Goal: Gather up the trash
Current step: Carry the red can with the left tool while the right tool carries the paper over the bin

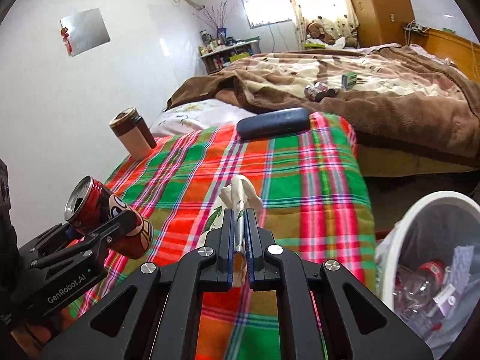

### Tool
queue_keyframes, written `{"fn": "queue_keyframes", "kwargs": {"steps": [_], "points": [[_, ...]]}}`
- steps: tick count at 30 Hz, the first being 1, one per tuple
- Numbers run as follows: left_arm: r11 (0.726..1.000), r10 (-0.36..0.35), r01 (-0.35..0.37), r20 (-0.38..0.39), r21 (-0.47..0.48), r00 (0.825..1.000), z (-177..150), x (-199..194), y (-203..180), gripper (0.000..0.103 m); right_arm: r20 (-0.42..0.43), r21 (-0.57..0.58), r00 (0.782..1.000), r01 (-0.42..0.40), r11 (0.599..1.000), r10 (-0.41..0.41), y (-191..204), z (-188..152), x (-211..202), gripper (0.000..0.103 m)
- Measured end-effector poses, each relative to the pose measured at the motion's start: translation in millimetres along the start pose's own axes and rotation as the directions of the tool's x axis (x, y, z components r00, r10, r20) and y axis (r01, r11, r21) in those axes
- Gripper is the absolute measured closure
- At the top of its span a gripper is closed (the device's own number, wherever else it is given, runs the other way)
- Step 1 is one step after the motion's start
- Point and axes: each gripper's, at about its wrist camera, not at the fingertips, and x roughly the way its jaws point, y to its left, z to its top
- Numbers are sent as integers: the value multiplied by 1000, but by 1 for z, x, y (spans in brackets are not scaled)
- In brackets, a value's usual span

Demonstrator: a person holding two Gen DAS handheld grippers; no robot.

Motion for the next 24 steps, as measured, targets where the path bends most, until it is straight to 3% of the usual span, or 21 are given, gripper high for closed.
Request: {"fn": "queue_keyframes", "kwargs": {"steps": [10, 24], "points": [[997, -59, 58, 12, 44, 998, -9, -26, -42, 50, 57, 29, 998, 29, 999, -31, -26, -8, -41, 96], [976, -174, 170, 20, 134, 984, -22, -55, -117, 50, 117, 90, 984, 124, 988, -134, -71, -20, -91, 96]]}}
